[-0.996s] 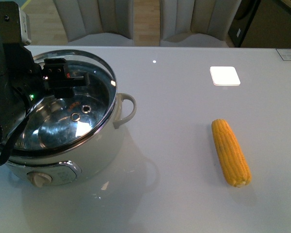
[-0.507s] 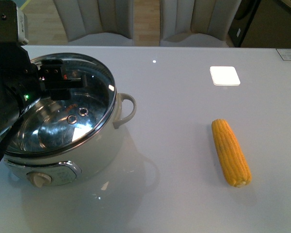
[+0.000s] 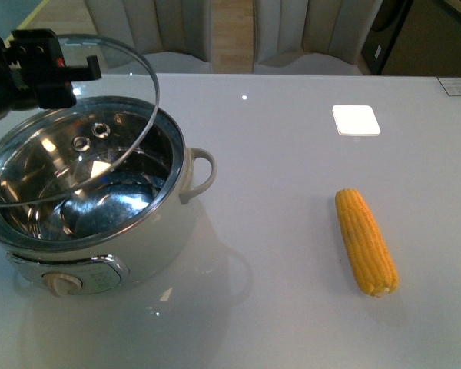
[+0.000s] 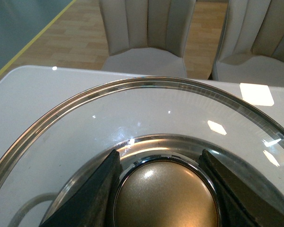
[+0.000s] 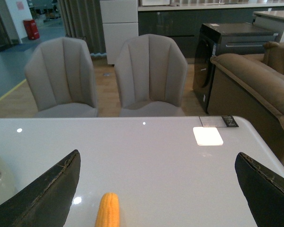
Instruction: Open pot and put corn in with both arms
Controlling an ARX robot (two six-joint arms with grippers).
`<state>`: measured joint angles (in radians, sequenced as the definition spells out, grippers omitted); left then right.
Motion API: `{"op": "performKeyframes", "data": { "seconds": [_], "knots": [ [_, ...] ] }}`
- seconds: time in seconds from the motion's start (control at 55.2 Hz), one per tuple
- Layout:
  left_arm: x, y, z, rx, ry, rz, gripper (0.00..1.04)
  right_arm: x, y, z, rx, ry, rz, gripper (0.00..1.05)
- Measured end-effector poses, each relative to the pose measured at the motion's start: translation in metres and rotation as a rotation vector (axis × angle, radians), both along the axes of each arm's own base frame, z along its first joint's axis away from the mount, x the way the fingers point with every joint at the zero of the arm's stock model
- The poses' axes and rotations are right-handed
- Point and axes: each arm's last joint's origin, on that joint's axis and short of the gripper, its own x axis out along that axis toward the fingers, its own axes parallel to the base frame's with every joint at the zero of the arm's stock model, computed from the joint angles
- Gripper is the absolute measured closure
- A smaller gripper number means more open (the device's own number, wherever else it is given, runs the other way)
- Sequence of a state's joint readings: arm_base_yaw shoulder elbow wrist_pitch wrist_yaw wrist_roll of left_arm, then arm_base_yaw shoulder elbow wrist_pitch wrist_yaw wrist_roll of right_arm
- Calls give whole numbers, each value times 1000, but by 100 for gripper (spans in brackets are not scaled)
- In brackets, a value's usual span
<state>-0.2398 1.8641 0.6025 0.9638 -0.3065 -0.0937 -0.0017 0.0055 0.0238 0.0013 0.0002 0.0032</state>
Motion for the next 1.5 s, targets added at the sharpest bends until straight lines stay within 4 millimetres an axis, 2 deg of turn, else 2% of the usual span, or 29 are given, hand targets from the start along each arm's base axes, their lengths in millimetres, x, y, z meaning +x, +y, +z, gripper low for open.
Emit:
{"op": "performKeyframes", "data": {
  "seconds": [0.163,0.38,0.743,0.906,1.033,1.214,1.504],
  "knots": [
    [-4,17,16,-13,-36,22,61,0,0,0,0,0,0,9],
    [-23,61,24,11,-53,77,61,0,0,0,0,0,0,9],
    [-65,163,7,34,-57,284,61,0,0,0,0,0,0,9],
    [-75,192,-12,32,-29,338,61,0,0,0,0,0,0,9],
    [-80,203,-30,20,10,348,61,0,0,0,0,0,0,9],
    [-73,215,-51,15,26,358,61,0,0,0,0,0,0,9],
    [-66,224,-85,2,66,362,61,0,0,0,0,0,0,9]
  ]
}}
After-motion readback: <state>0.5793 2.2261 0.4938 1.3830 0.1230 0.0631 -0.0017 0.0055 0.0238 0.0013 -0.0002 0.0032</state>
